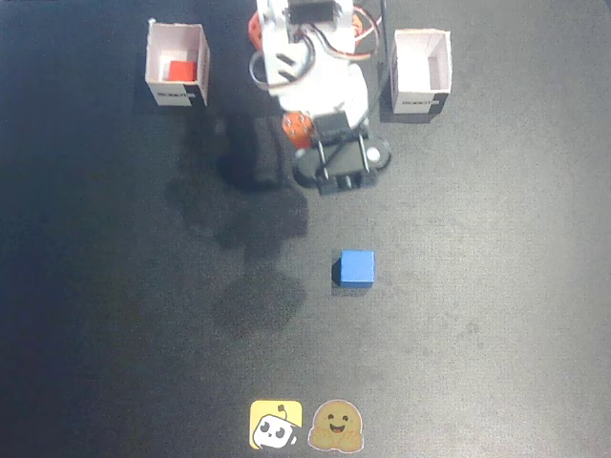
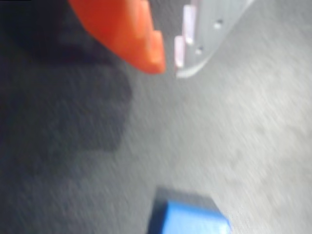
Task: Put the red cube in the right box and the blue cube in the left box.
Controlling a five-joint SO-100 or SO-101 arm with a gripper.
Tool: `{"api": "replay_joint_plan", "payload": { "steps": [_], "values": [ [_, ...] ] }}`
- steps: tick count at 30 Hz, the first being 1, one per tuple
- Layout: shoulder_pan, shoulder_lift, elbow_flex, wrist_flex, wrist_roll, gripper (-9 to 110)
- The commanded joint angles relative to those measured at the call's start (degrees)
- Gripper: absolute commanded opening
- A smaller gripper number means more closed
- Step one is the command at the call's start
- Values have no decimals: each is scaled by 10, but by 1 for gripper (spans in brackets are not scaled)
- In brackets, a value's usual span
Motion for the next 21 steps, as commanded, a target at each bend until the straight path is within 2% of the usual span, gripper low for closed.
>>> {"api": "replay_joint_plan", "payload": {
  "steps": [1, 11, 21],
  "values": [
    [-10, -32, -37, -33, 14, 0],
    [-33, -170, -90, -103, 46, 4],
    [-54, -228, -121, -130, 49, 17]
  ]
}}
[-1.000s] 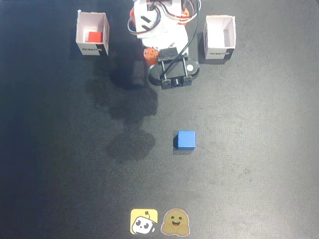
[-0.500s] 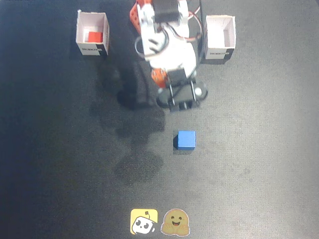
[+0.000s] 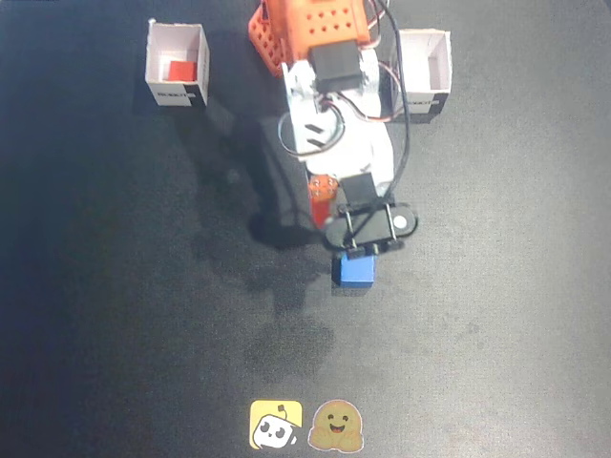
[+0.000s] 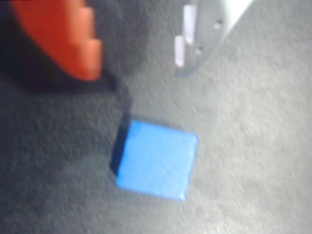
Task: Put the red cube in the right box and the blue cube in the left box.
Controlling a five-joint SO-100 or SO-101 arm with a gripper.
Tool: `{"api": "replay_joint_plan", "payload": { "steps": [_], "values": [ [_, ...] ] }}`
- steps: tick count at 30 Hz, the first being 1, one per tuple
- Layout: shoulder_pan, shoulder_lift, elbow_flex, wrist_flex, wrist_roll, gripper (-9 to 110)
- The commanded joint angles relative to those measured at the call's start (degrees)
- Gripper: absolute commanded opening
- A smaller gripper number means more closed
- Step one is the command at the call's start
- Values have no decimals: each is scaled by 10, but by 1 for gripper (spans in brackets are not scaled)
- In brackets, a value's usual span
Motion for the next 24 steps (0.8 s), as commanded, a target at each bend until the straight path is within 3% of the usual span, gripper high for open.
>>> {"api": "replay_joint_plan", "payload": {
  "steps": [1, 24],
  "values": [
    [-8, -4, -31, -21, 10, 17],
    [-33, -149, -50, -125, 46, 21]
  ]
}}
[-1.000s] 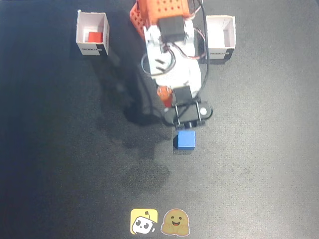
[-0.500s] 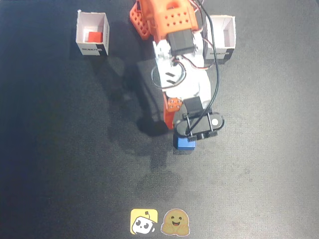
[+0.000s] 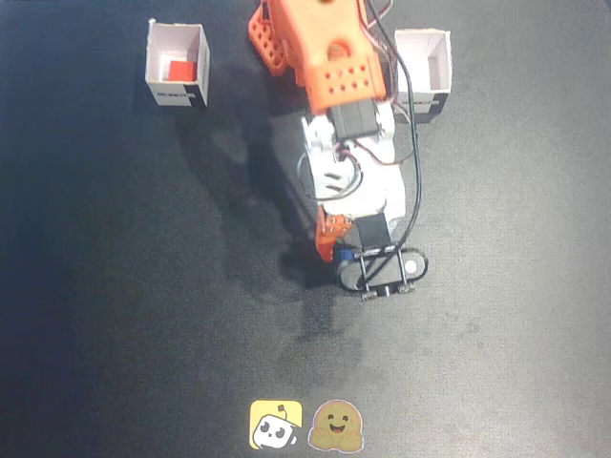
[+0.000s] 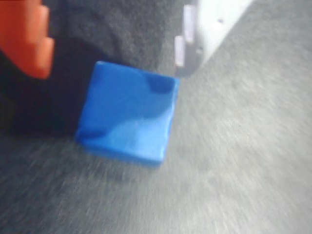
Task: Put the red cube in the right box and the blue cube in the left box.
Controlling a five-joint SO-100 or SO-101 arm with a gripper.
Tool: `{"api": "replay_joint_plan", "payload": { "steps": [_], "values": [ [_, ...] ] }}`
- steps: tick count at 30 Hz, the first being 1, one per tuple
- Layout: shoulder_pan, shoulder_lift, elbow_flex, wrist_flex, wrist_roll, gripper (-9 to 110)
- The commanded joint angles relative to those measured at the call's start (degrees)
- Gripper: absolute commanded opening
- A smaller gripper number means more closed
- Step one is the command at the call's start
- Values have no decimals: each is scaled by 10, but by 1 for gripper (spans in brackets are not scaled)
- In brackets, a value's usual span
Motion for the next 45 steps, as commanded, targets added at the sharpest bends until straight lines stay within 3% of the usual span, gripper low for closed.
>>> {"api": "replay_joint_plan", "payload": {
  "steps": [1, 29, 45],
  "values": [
    [-8, 1, -50, -12, 11, 22],
    [-14, -127, -72, -80, 43, 23],
    [-2, -154, -40, -122, 40, 9]
  ]
}}
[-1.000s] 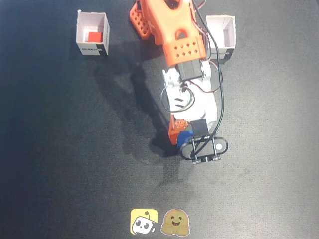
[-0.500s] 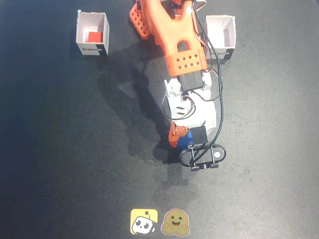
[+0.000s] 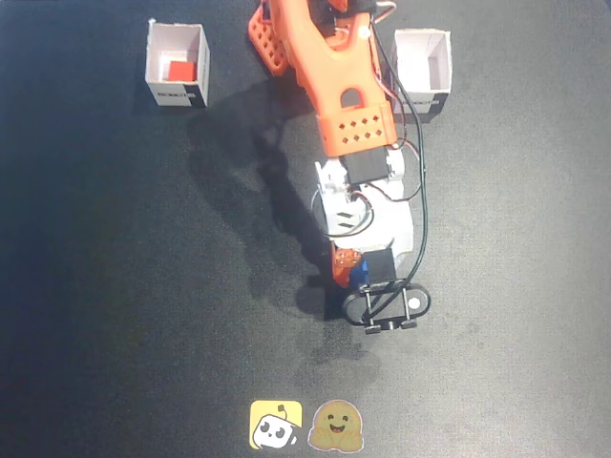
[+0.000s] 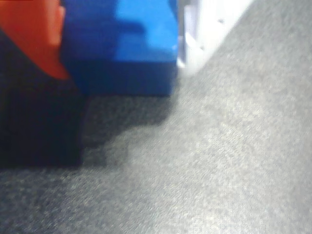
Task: Put the red cube in the right box and the blue cube in the left box.
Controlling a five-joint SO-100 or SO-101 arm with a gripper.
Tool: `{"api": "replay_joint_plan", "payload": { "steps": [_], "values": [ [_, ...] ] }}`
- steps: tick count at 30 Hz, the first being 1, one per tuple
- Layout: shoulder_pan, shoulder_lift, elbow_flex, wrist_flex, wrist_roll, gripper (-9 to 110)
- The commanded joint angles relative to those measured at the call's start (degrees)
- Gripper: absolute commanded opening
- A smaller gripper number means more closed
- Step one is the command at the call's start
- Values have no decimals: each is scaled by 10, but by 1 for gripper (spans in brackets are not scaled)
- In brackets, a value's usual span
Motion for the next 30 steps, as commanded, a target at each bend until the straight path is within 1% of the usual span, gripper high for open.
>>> {"api": "replay_joint_plan", "payload": {
  "steps": [1, 6, 20, 30],
  "values": [
    [6, 4, 6, -15, 0, 9],
    [11, 11, 4, -7, -1, 9],
    [33, 201, -14, 170, -8, 9],
    [29, 291, 10, 243, -3, 9]
  ]
}}
